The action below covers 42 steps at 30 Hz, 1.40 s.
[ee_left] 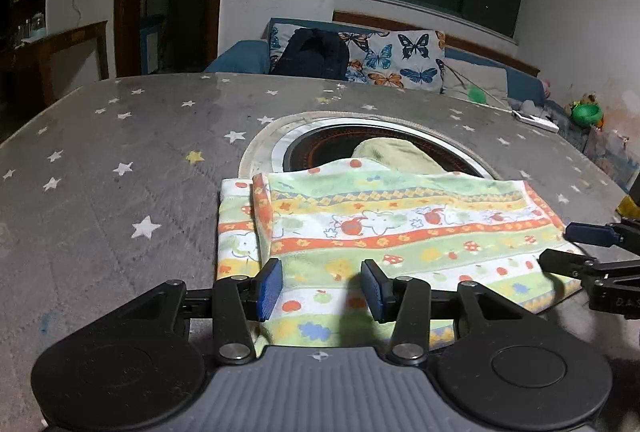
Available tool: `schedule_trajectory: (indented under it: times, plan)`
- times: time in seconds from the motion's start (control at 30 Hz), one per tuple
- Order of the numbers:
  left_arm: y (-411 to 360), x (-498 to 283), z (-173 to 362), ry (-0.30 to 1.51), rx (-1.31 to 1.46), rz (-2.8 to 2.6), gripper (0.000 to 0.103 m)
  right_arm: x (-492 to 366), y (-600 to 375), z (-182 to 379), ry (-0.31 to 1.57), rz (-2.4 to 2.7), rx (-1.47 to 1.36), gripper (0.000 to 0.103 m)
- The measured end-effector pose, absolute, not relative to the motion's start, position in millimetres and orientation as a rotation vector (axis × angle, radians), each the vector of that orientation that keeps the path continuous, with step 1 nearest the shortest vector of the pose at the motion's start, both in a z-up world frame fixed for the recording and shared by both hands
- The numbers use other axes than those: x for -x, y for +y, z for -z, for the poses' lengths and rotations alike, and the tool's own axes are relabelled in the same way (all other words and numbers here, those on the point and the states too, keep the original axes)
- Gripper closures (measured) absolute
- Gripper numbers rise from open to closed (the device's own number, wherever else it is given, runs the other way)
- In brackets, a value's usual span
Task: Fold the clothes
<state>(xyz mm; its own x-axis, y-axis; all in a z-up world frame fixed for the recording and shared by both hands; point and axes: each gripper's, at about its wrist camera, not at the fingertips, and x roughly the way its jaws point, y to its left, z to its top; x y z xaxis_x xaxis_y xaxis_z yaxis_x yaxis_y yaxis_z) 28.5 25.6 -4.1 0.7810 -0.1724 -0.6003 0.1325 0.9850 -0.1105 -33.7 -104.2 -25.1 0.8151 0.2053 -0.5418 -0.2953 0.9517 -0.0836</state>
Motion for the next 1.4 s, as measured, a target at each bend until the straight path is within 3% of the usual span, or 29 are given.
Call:
schedule_trajectory:
  times: [0.27,0.37,0.63,0.77,1.13,1.4]
  plan:
    - [33.1,-29.5,-2.7,0.639,0.067,0.121,0.054,35.9,-115.0,19.4,0.551,-0.261,0.110,0.038]
    - [38.3,-31.1,-3.9,0.635,0.062,0.086,0.051,35.2,-123.7,17.5,0.554,-0.232,0.090,0.030]
    - [53.4,-32.0,-2.6,0.635,0.050,0.002,0.036,35.6,-150.0,19.9,0.583,-0.121,0.053,0.020]
    - [64.4,-35.2,2.2,0.646,0.050,-0.042,0.035,36.8,-165.2,21.3,0.596,-0.077,0.026,0.014]
    - [94.1,-42.7,12.1,0.670,0.053,-0.135,0.020,34.8,-198.5,33.2,0.650,0.041,-0.011,0.010]
    - [106.6,-50.0,15.6,0.677,0.051,-0.174,0.009,30.2,-206.6,37.2,0.667,0.073,-0.022,0.002]
